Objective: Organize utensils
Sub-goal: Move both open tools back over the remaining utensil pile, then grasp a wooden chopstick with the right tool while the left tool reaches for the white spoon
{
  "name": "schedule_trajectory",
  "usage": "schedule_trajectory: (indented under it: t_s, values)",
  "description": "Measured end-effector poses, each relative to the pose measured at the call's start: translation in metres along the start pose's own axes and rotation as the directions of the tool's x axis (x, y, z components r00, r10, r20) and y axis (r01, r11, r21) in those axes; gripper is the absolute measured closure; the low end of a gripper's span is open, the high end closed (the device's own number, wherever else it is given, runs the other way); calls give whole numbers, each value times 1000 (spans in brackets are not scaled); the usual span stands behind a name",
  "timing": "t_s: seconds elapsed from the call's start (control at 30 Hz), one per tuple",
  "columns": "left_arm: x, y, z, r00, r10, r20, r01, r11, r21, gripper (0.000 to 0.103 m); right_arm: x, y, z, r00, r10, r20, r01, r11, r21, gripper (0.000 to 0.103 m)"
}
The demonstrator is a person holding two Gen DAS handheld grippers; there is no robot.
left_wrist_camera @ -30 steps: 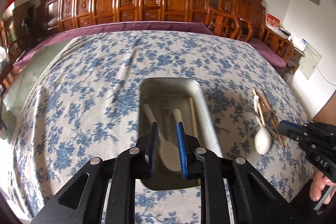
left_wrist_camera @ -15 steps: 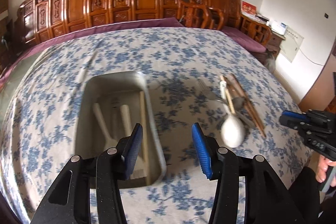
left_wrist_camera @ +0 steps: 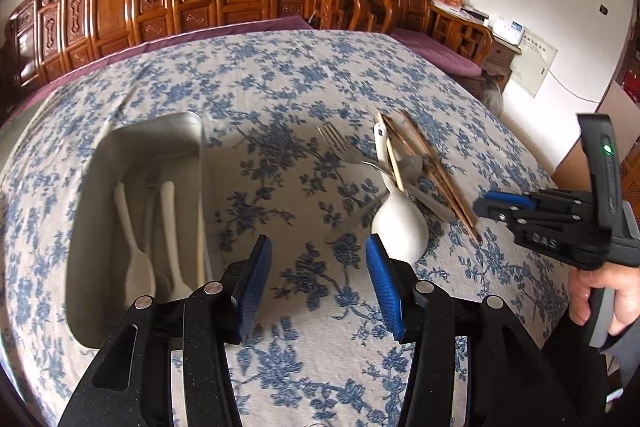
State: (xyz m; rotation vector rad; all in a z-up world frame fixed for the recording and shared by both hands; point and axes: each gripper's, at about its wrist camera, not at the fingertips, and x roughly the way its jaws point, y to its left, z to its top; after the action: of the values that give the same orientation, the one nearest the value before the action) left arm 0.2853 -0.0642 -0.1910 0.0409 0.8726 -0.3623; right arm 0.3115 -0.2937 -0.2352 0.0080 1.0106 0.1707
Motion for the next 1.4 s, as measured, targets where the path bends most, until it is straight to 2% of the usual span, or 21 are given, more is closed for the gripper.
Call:
schedule_trajectory:
  t_s: [0.1,0.43,0.5,0.53,0.57,0.63,0.93,1.1,1.23,1.4]
  values:
    - [6,-7,-2,1000,1,-3,-1,1000,15,46,11,-2,6,1000,-18,-16,18,1000,-10,77]
    - [11,-17,-5,1000,8,-12,-8,999,41,45,34,-3,19,997,-57,-56,53,996,-74,78]
    - [12,-18,-5,1000,7,-12,-7,999,43,45,33,-6,20,996,-73,-58,69,995,-73,80]
    - [13,-20,-5,1000,7,-11,-7,999,45,45,33,-8,19,995,-79,-59,75,995,-69,83]
    - [13,-21,-5,1000,7,-10,-6,999,48,45,32,-11,19,995,-86,-60,82,994,-66,90]
    - [14,-23,-6,1000,7,-13,-7,999,53,45,31,-17,17,993,-99,-60,95,994,-61,95]
    - [22,-35,-8,999,22,-24,-20,996,83,44,27,-25,9,998,-68,-13,68,997,-46,96]
    - [30,-40,-7,999,17,-34,-14,995,96,44,25,-35,6,1000,-25,16,24,999,42,97]
    - [38,-42,-2,999,-6,-37,9,996,90,43,25,-23,4,996,-82,31,83,996,-29,97]
    - [51,-47,9,998,-48,-49,51,997,56,43,24,-30,4,999,-43,25,44,999,-22,97]
